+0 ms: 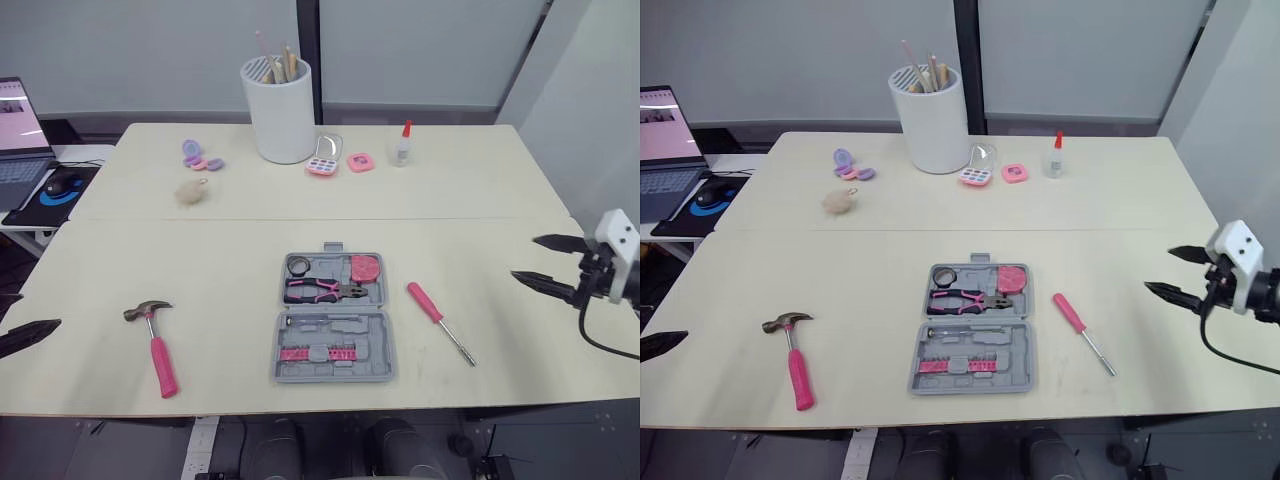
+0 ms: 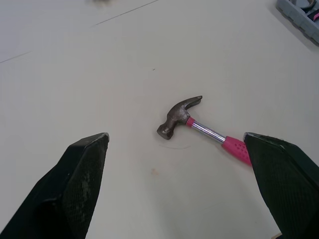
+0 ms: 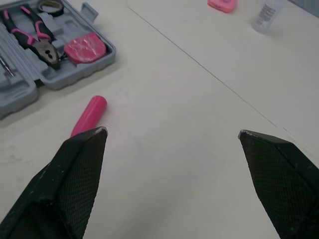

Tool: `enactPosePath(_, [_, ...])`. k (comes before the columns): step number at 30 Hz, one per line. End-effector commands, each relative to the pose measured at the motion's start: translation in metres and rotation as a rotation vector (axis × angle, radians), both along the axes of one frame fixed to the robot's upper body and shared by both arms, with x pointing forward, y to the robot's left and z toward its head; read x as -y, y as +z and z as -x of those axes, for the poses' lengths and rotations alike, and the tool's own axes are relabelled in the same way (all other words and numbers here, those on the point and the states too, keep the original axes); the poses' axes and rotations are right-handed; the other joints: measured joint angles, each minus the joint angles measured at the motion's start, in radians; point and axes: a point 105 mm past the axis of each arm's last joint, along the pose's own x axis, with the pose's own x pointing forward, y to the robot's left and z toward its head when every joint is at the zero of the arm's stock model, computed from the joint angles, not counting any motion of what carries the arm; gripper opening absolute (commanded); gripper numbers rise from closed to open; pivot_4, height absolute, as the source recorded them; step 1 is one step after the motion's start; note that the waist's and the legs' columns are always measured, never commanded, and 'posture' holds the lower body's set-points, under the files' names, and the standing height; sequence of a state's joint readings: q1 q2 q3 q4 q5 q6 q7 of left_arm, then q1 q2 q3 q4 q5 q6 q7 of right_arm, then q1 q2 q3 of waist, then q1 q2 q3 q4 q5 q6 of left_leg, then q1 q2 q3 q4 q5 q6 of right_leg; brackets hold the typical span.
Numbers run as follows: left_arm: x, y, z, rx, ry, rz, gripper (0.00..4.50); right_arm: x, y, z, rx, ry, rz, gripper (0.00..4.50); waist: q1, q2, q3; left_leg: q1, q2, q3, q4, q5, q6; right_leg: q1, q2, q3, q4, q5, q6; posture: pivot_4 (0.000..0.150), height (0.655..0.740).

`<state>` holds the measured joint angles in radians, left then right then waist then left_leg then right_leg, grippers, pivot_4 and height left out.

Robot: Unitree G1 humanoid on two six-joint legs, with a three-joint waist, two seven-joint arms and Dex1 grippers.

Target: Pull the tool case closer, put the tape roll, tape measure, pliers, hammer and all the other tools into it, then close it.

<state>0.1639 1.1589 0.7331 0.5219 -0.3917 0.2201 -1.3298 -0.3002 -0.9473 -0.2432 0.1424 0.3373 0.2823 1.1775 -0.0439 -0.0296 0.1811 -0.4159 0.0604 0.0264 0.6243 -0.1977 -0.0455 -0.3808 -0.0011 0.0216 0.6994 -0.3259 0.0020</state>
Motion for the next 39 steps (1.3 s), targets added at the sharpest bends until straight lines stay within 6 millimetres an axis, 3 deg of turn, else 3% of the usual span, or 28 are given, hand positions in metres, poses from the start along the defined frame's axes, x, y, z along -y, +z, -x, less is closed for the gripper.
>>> enactPosePath(1, [0.006,0.007,0.005,0.061,0.036,0.015,4.50,-0.043,0.032,-0.007,0.118,0.155,-0.035,4.48,-0.009,0.000,0.000,0.000,0.000,0.000,0.000,0.000,0.000,0.000,0.000,0.001,0.000,0.000,0.000,0.150,0.7400])
enactPosePath(7, [0.016,-0.012,0.028,0.061,0.129,0.046,4.50,-0.132,0.062,-0.010,0.184,0.461,-0.164,4.48,-0.015,-0.002,-0.001,-0.001,0.002,-0.003,0.000,0.000,0.000,-0.001,0.002,0.001,0.001,0.000,-0.001,0.150,0.7400])
enactPosePath(10, [0.030,-0.028,0.048,0.039,0.165,0.080,4.50,-0.191,0.083,0.003,0.219,0.678,-0.282,4.48,-0.020,-0.002,-0.001,-0.001,0.002,-0.003,0.000,0.000,-0.001,-0.002,0.002,0.004,0.001,0.001,-0.001,0.150,0.7400])
enactPosePath(15, [0.049,-0.044,0.078,-0.004,0.223,0.118,4.50,-0.243,0.100,0.026,0.229,0.883,-0.384,4.48,-0.008,-0.008,-0.004,-0.002,0.002,-0.003,0.001,-0.001,-0.002,-0.004,0.002,0.005,0.004,0.001,-0.001,0.150,0.7400])
enactPosePath(19, [0.059,-0.047,0.085,-0.010,0.252,0.127,4.50,-0.249,0.095,0.028,0.219,0.913,-0.355,4.48,0.013,-0.011,-0.006,-0.001,0.002,-0.004,0.002,-0.001,-0.002,-0.004,0.000,0.002,0.004,0.001,-0.001,0.150,0.7400])
enactPosePath(22, [0.066,-0.045,0.081,0.010,0.273,0.143,4.50,-0.247,0.091,0.024,0.220,0.895,-0.340,4.48,0.016,-0.012,-0.007,-0.001,0.004,-0.001,0.003,-0.001,-0.002,-0.006,-0.003,-0.002,0.004,0.000,-0.003,0.150,0.7400])
enactPosePath(27, [0.077,-0.041,0.057,0.076,0.322,0.177,4.50,-0.243,0.084,0.023,0.216,0.877,-0.321,4.48,0.014,-0.013,-0.007,-0.001,0.004,0.000,0.003,-0.001,-0.002,0.000,-0.003,-0.002,0.004,0.000,-0.003,0.150,0.7400])
enactPosePath(30, [0.087,-0.045,0.025,0.156,0.386,0.223,4.50,-0.241,0.076,0.022,0.213,0.852,-0.303,4.48,0.014,-0.011,-0.007,-0.001,0.004,0.000,0.003,-0.001,-0.002,0.000,-0.003,-0.002,0.004,0.000,-0.002,0.150,0.7400])
enactPosePath(33, [0.089,-0.056,0.002,0.168,0.480,0.252,4.50,-0.239,0.076,0.019,0.216,0.826,-0.306,4.48,0.014,-0.013,-0.007,-0.001,0.004,-0.002,0.003,-0.001,-0.002,0.001,-0.002,-0.002,0.004,0.000,-0.002,0.150,0.7400])
enactPosePath(39, [0.085,-0.085,-0.025,0.123,0.615,0.234,4.50,-0.235,0.077,0.016,0.219,0.789,-0.306,4.48,0.010,-0.012,-0.007,-0.001,0.004,-0.001,0.003,-0.001,-0.002,0.001,-0.001,-0.002,0.004,0.000,-0.002,0.150,0.7400])
